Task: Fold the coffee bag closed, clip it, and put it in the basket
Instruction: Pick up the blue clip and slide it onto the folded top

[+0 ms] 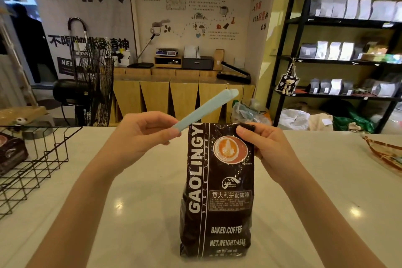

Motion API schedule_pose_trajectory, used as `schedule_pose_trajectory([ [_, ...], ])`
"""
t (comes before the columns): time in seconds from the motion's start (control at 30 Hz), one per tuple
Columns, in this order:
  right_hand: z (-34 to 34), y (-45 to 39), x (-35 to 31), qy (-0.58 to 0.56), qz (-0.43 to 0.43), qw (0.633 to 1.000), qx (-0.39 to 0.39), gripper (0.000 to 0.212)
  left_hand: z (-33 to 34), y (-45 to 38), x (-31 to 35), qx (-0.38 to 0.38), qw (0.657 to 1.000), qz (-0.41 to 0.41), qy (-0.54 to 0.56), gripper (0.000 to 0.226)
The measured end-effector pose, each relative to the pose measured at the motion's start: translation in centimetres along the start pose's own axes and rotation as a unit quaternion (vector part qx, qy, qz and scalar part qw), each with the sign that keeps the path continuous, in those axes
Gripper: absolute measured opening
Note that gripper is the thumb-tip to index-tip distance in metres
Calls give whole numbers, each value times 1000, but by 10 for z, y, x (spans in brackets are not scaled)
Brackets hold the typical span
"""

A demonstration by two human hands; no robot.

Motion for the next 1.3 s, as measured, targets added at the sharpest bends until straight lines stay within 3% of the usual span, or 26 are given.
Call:
schedule_pose_trajectory([
  [0.2,3,3,-5,-13,-10,1000,-9,16,14,0,4,8,1000,18,-16,26],
  [0.57,1,6,-4,0,0,1000,-7,15,34,-3,-20,50,986,-57,150,25],
  [0.83,-7,6,1,-78,74,994,14,39,43,-2,-28,76,969,-73,223,27],
  [1.0,0,9,-1,-46,70,995,-63,53,44,-1,-18,86,978,-51,182,23],
  [1.13,-2,5,-2,59,63,992,-97,35,42,0,-12,87,985,-31,144,19],
  [1.3,-16,9,-13,153,9,986,-68,69,36,-2,-14,82,985,-41,144,18],
])
Point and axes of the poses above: each hand's wrist, its own y-axis away from the middle knuckle, its own z-axis out of the palm, x = y × z, the point moved 8 cm from there along -y, towards the middle knuckle, and after that the axes turned 5 degrees about -z, right-handed, at the moved point
